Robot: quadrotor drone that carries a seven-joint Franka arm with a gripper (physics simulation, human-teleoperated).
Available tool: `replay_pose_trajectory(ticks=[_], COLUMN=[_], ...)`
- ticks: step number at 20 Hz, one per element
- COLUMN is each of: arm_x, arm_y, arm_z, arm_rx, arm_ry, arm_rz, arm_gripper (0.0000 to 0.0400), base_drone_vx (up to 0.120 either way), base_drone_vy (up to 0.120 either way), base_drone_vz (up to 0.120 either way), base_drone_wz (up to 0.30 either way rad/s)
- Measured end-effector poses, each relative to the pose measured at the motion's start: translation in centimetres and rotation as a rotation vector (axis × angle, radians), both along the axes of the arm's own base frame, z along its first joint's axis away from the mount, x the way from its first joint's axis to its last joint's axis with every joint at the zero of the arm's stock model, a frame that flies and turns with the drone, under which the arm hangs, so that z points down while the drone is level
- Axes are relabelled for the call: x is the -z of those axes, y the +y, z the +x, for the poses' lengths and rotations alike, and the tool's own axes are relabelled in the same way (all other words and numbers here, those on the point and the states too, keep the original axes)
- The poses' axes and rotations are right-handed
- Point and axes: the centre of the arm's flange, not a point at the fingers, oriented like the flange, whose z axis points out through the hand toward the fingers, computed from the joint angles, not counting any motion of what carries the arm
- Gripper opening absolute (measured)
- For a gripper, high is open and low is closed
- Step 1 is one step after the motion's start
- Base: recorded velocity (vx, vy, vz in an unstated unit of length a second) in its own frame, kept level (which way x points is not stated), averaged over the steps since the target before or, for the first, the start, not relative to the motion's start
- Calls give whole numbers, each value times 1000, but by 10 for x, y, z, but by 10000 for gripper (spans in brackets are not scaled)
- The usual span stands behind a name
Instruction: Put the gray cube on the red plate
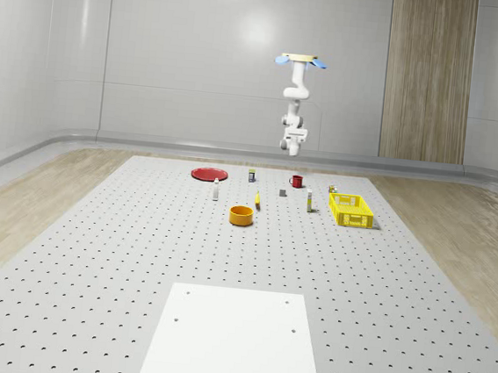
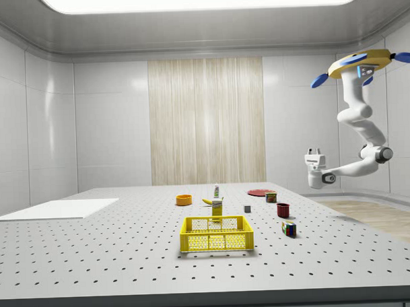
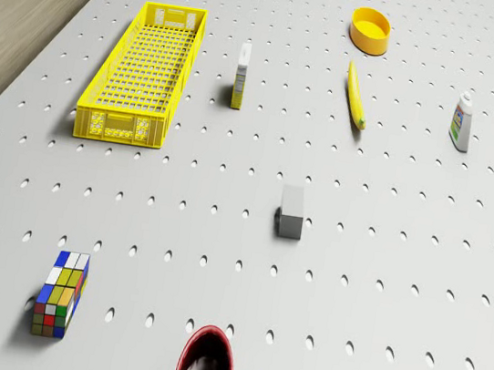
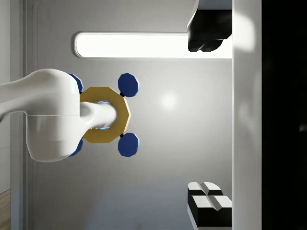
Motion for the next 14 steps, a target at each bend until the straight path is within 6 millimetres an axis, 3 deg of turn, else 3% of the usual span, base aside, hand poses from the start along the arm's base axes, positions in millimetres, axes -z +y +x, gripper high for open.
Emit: replay_pose_trajectory(ticks=[14], arm_x=[-5], arm_y=[0], arm_z=[-1], arm_rx=[0], arm_ry=[-11], arm_rz=[-1], arm_gripper=[400], base_drone_vx=[120], base_drone_vy=[-120], base_drone_vz=[0], base_drone_wz=[0])
